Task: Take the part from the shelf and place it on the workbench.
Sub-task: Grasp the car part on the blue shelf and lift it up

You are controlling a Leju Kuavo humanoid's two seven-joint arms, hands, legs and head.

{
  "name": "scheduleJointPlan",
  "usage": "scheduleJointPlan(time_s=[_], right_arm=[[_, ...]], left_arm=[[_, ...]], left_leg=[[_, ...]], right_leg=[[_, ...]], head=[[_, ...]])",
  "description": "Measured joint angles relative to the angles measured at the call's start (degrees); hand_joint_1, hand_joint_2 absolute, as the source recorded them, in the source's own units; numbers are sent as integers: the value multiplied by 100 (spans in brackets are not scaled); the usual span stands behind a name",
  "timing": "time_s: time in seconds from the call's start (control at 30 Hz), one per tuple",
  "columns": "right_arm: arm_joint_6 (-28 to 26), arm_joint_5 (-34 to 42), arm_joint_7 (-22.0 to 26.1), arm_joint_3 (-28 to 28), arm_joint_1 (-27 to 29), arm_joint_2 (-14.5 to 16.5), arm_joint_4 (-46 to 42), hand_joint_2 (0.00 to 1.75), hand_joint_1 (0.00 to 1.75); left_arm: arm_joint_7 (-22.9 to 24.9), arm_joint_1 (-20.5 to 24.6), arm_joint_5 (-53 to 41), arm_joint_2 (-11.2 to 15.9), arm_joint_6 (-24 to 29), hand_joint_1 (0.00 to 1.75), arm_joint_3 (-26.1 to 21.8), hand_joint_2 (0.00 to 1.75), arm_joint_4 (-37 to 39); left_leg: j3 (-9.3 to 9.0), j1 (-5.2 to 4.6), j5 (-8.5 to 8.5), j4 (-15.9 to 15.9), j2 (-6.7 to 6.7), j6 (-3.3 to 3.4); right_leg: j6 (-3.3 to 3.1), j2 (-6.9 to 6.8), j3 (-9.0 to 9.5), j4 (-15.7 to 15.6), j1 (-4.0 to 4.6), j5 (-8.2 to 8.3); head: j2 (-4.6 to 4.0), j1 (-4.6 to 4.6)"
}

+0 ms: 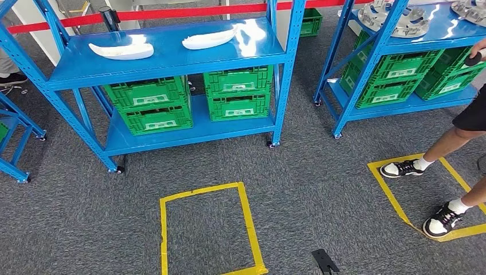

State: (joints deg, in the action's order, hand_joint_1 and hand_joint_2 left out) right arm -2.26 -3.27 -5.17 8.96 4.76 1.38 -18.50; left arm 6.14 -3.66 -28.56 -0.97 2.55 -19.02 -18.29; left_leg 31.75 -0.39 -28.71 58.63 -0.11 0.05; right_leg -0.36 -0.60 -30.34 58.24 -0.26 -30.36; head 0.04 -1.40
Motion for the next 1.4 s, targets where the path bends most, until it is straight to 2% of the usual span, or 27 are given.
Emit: scheduleJointPlan(time_s=[0.17, 0.3, 0.53, 0.77, 1.0, 1.23, 1.37, 1.4], right_arm=[[-3, -64, -46, 320, -141, 36, 148, 0, 0], [8, -132, -71, 528, -252, 65, 262, 175, 0], [21, -241, -75, 769, -373, 97, 403, 175, 0], [20, -338, -90, 911, -441, 122, 485, 175, 0], [0, -466, -153, 1045, -502, 127, 562, 175, 0], [-28, -618, -196, 1131, -536, 127, 621, 175, 0], [-73, -731, -224, 1166, -573, 130, 654, 0, 0], [-79, -772, -239, 1167, -580, 132, 662, 0, 0]], left_arm=[[-405, 459, -588, 5, -157, 0, -586, 0, 77], [-843, 1110, -999, 23, -221, 0, -895, 0, 113], [-1583, 2394, -1530, 28, -234, 0, -1024, 0, 95], [-2056, 3583, -1793, -23, -165, 0, -904, 0, -72], [-2406, 4854, -1882, -87, 44, 0, -245, 0, -283], [-2666, 5882, -1927, -82, 352, 0, 616, 0, -428], [-2802, 6406, -1952, -53, 526, 0, 1142, 0, -471], [-2829, 6511, -1952, -44, 557, 0, 1275, 0, -474]], left_leg=[[0, 0, 9, 1, -5, 1], [0, 1, 22, 1, -6, -1], [1, 0, 38, 2, -4, -2], [2, 0, 46, 4, -2, 0], [3, -1, 50, 7, -3, 2], [7, -1, 53, 8, -4, 1], [9, -1, 53, 8, -5, 0], [9, -2, 53, 8, -6, 0]], right_leg=[[2, -3, -2, 0, 0, 4], [4, -4, 0, 1, 0, 15], [4, -1, 0, 4, 0, 34], [6, -1, -1, 5, 0, 45], [8, 0, 0, 6, 0, 50], [9, -2, -1, 7, 0, 51], [9, -2, -2, 8, 0, 51], [9, -2, -2, 8, 0, 51]], head=[[0, 0], [0, 0], [0, 0], [0, 0], [0, 0], [0, 0], [0, 0], [0, 0]])
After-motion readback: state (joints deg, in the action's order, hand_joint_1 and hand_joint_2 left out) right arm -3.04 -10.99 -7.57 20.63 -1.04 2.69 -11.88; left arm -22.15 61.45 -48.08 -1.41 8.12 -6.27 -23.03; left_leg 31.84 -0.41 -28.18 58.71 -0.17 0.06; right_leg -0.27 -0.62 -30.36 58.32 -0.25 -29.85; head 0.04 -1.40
